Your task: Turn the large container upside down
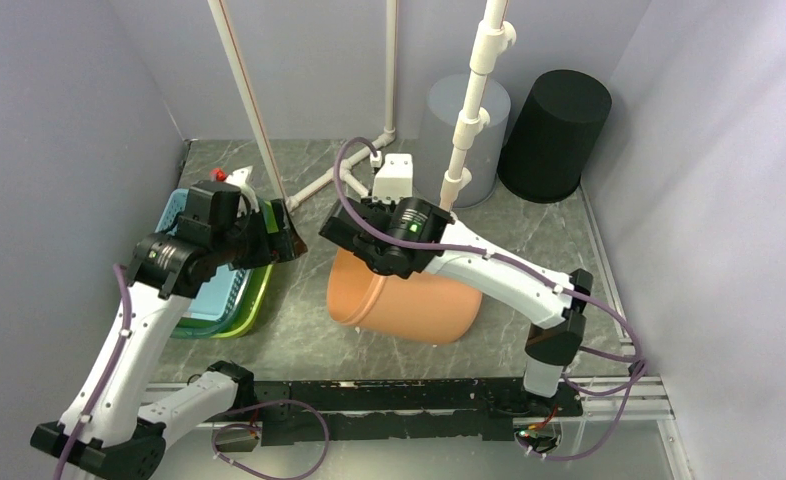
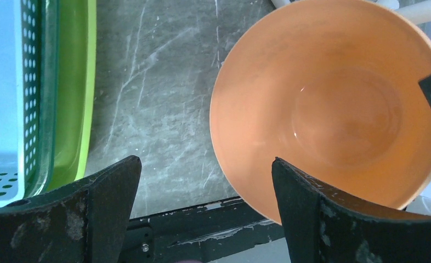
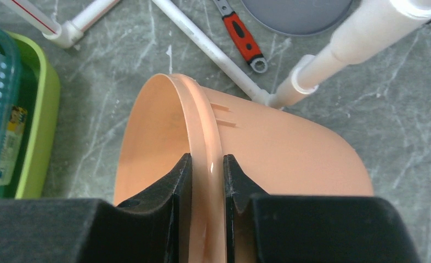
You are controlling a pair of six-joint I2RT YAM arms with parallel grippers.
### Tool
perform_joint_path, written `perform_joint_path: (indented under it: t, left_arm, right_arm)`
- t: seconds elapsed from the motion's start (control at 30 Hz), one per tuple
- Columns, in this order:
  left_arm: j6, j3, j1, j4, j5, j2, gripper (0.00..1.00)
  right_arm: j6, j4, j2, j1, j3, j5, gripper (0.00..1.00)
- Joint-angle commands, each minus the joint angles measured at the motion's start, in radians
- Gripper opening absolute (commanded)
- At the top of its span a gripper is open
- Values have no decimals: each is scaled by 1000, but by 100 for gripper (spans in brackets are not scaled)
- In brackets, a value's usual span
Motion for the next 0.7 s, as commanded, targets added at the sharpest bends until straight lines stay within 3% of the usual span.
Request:
perform_joint_path:
  t: [0.0,0.27,0.67]
  left_arm:
    - [-4,-55,-2,3,-39,-84,94]
    - [2,-155,-2,66,-7,-214,94]
    - [-22,-238,-2,119,90,-277,94]
  right_arm:
    - [106,18,89,-5,-32,-101,0]
    - [68,85,173,-24,-4,-110,0]
    - [23,150,260,-57,15,-171,0]
